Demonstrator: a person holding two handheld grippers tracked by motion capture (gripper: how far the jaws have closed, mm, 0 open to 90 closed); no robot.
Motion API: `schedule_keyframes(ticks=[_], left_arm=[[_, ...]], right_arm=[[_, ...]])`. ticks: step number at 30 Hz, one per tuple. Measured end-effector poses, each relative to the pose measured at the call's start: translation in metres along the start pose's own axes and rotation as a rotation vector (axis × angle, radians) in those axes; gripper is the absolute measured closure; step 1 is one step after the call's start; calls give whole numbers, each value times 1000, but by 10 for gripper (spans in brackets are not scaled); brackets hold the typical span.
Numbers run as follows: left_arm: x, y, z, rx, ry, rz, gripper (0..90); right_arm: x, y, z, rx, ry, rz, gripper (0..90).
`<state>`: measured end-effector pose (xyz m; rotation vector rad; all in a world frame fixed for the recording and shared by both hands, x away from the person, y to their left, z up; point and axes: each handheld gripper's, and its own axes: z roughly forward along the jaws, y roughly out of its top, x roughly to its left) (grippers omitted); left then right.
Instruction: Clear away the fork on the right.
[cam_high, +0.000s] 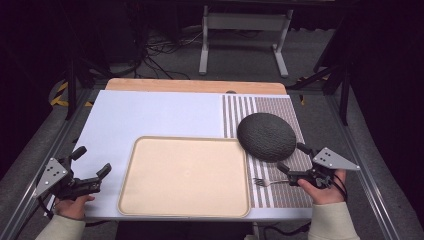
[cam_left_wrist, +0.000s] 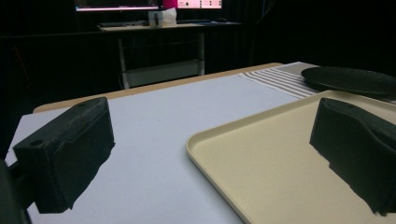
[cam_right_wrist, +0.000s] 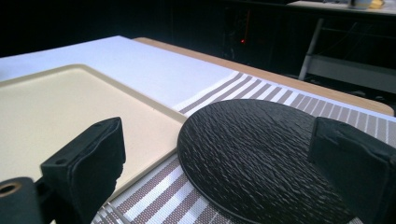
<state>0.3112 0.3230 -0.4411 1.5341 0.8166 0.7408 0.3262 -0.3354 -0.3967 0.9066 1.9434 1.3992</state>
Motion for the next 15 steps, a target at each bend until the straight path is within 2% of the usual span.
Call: schedule_keyframes(ticks=[4, 7, 15], left_arm=[[1, -1, -1, 0, 1, -3, 4], [1, 0, -1, -1, 1, -3, 4], [0, 0, 0, 1, -2, -2, 4]], right_arm=[[0, 7, 5, 29, 22, -15, 45], [-1, 16, 11, 81, 48, -62, 45], [-2, 38, 19, 186, 91, -152, 46]])
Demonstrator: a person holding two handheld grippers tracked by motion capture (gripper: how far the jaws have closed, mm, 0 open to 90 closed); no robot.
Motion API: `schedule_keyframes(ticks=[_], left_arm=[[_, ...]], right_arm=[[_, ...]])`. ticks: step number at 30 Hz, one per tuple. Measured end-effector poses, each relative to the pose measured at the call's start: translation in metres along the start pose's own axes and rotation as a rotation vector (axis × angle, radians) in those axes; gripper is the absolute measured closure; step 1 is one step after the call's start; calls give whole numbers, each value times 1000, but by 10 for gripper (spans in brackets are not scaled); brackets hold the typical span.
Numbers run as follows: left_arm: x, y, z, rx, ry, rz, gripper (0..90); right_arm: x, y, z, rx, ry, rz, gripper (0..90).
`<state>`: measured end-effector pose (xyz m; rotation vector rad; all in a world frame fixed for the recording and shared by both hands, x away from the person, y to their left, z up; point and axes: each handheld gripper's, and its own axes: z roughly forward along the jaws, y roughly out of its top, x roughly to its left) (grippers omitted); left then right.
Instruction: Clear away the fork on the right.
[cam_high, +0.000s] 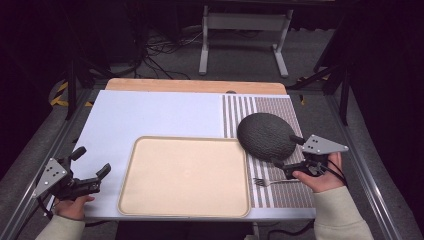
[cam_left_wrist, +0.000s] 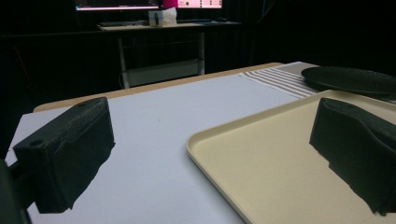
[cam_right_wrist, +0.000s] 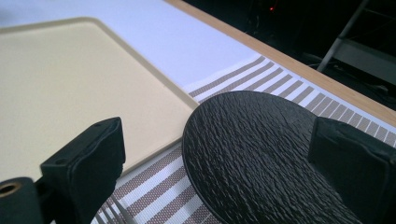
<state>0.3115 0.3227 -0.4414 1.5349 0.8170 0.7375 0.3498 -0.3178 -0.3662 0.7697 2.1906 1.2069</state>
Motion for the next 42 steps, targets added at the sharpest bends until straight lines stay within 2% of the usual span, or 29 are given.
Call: schedule_keyframes(ticks=[2, 5, 7, 8, 9, 15, 29, 42], left_arm=[[0, 0, 0, 0, -1, 0, 4], [0, 0, 0, 1, -2, 0, 4], [0, 0, 0, 2, -2, 0, 4], [0, 0, 1, 2, -3, 1, 4], [0, 0, 1, 2, -3, 1, 4], [0, 0, 1, 2, -3, 0, 4], [1, 0, 1, 11, -6, 0, 5], [1, -1, 1, 15, -8, 1, 6]], right_arm=[[-1, 4, 1, 24, 17, -22, 47], [-1, 9, 6, 74, 57, -81, 43], [-1, 10, 7, 88, 66, -91, 42], [-1, 13, 10, 123, 84, -110, 43], [-1, 13, 10, 123, 84, -110, 43], [-1, 19, 16, 215, 114, -165, 49], [0, 23, 26, 392, 168, -241, 53], [1, 22, 32, 513, 208, -299, 71]])
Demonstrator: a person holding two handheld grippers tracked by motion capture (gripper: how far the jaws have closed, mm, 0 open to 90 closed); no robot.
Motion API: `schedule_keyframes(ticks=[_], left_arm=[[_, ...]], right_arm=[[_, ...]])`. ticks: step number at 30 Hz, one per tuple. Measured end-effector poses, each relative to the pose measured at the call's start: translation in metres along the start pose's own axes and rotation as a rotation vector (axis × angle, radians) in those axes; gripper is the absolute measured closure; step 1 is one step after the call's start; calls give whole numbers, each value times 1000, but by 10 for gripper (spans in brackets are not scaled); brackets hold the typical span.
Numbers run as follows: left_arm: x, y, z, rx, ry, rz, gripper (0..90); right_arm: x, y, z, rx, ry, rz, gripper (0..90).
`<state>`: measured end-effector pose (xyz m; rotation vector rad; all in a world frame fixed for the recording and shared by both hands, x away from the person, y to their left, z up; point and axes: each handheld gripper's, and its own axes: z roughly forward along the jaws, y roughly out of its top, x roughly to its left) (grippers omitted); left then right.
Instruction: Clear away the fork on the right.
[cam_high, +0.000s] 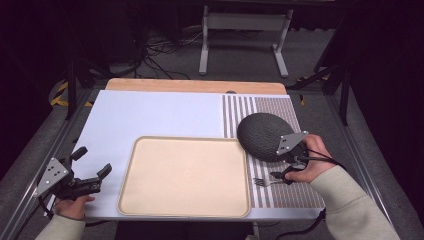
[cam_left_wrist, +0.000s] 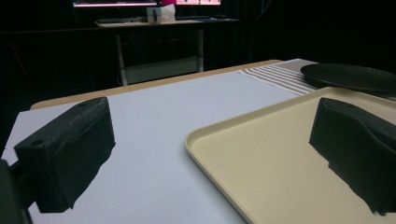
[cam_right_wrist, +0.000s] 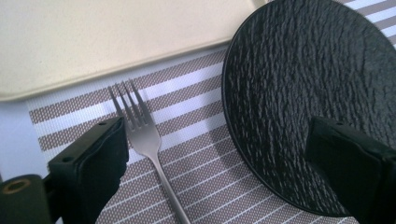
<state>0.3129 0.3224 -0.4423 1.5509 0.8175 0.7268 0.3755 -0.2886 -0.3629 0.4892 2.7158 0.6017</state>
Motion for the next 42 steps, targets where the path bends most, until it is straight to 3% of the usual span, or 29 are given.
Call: schedule_keyframes(ticks=[23, 31, 35, 39, 42], left_arm=[[0, 0, 0, -2, 1, -5, 6], [0, 0, 0, 2, 1, -4, 6], [0, 0, 0, -1, 2, -6, 6], [0, 0, 0, -1, 1, -5, 6], [1, 0, 0, -2, 2, -5, 6]], right_arm=[[1, -7, 16, 223, 91, -79, 133], [4, -6, 23, 273, 120, -109, 179], [6, -6, 31, 296, 139, -155, 267], [6, -8, 35, 292, 128, -140, 398], [7, -8, 36, 340, 170, -193, 513]])
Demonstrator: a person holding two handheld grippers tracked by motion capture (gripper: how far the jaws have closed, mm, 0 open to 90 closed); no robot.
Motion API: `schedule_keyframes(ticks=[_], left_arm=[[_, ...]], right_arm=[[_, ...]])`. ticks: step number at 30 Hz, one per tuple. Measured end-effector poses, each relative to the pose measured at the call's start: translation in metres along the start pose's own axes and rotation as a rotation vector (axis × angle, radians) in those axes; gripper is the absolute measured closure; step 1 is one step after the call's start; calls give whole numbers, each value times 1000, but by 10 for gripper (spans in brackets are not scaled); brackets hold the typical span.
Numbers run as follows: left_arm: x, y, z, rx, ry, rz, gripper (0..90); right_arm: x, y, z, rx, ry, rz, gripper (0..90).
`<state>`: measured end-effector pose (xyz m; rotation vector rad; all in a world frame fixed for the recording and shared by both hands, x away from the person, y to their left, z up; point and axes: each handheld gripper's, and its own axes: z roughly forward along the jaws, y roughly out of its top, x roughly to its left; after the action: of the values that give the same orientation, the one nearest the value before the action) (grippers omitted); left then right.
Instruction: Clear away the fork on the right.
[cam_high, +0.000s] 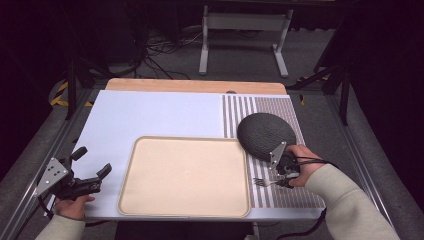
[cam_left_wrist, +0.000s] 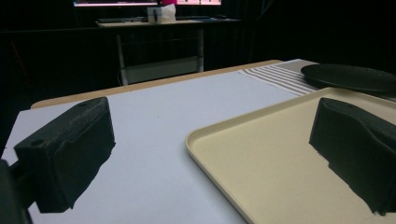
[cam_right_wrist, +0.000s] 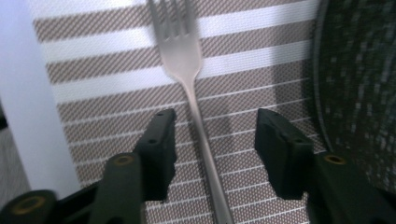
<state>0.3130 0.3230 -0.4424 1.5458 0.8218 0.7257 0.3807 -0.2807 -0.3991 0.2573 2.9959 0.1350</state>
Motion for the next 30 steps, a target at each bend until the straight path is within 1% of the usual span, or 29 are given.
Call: schedule_keyframes(ticks=[1, 2, 3, 4, 5, 8, 9, 10, 11, 14, 16, 17, 18, 23, 28, 30], left_arm=[[0, 0, 0, -1, 0, -1, 6], [0, 0, 0, -1, 0, -1, 6], [0, 0, 0, -1, 2, -2, 6], [0, 0, 0, 0, 1, -2, 6], [0, 0, 0, 0, 0, -2, 6], [0, 0, 0, 1, -1, 1, 6], [0, 0, 0, 1, -2, 1, 6], [0, 0, 0, 2, -1, 0, 6], [0, 0, 0, 1, -2, 0, 6], [0, 0, 0, 1, -2, -2, 6], [0, 0, 0, 1, -2, -2, 6], [0, 0, 0, 1, -2, -2, 6], [0, 0, 0, 1, -2, -1, 6], [0, 0, 0, 0, -1, -3, 6], [0, 0, 0, 1, -3, -2, 6], [0, 0, 0, -1, -1, -3, 6]], right_arm=[[0, 0, 0, 16, 7, -16, 527], [0, 0, 0, 16, 7, -16, 527], [0, 0, 1, 23, 10, -29, 537], [1, 0, 2, 26, 18, -43, 568], [1, 0, 4, 31, 29, -46, 596], [3, 0, 8, 54, 46, -70, 642], [2, 0, 9, 61, 49, -69, 651], [3, 0, 10, 69, 48, -53, 663], [3, 0, 11, 79, 56, -60, 681], [2, 2, 13, 105, 56, -86, 723], [2, 2, 14, 119, 50, -108, 774], [2, 2, 15, 119, 49, -112, 786], [2, 3, 15, 120, 48, -114, 824], [3, 3, 15, 127, 52, -142, 842], [3, 4, 15, 134, 56, -152, 847], [3, 4, 15, 133, 57, -149, 847]])
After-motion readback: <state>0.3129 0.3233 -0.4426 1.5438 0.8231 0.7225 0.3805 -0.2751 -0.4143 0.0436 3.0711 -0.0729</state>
